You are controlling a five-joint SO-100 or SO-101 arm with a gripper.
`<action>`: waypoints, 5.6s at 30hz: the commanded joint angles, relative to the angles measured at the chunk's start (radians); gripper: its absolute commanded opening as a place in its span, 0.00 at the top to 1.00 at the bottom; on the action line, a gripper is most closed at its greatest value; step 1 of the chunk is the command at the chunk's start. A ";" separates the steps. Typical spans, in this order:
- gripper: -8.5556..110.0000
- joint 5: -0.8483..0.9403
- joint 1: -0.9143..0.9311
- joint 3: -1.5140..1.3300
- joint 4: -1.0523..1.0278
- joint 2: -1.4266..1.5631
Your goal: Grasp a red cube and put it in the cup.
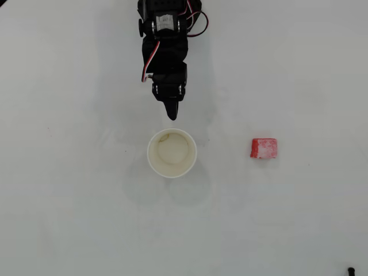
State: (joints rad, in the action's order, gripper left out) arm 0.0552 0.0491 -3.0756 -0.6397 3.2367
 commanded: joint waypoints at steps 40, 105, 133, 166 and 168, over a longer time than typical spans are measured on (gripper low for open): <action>0.92 0.853 -0.092 -0.071 0.057 0.012; 0.89 1.509 -0.472 0.342 0.233 -0.607; 0.89 1.499 -0.394 0.755 0.295 -1.197; 0.60 1.497 -0.480 0.802 0.368 -1.333; 0.60 1.496 -0.479 0.802 0.383 -1.345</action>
State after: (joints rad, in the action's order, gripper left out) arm 1.5585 -0.4387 -2.3531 -0.2838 1.8914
